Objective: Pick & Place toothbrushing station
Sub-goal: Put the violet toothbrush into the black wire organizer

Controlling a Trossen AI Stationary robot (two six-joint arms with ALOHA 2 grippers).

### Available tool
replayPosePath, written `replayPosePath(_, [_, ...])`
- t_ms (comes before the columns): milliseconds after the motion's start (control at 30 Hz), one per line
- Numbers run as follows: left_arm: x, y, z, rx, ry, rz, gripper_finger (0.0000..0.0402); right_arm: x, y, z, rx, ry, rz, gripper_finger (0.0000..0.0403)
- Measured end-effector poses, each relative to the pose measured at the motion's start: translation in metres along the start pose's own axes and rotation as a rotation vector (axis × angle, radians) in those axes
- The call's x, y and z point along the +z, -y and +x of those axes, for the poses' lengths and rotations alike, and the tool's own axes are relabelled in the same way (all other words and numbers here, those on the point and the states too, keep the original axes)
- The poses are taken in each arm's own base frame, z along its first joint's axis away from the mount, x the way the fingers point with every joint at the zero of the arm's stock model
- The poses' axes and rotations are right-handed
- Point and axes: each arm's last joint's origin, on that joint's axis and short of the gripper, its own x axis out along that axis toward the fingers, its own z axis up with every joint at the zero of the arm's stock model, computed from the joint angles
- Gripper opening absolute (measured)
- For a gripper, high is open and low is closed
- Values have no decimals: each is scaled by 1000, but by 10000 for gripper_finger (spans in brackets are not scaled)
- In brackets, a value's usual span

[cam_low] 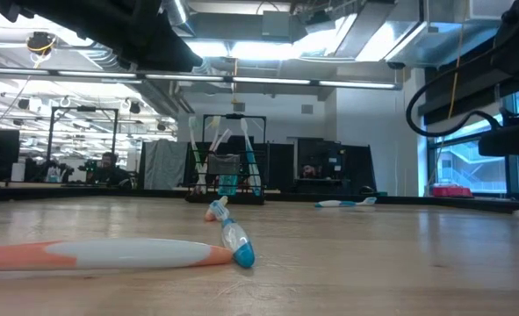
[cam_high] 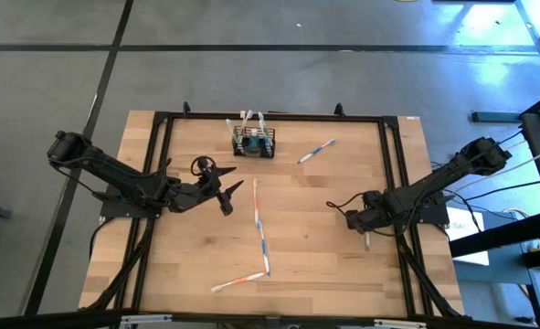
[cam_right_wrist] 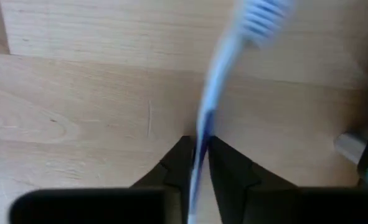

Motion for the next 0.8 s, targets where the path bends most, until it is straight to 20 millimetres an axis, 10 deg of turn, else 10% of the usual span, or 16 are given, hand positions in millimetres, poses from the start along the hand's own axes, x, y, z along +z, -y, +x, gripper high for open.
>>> replayPosePath(800, [0, 0, 0, 0, 0, -20, 212, 0, -24, -22, 180, 245, -211, 18])
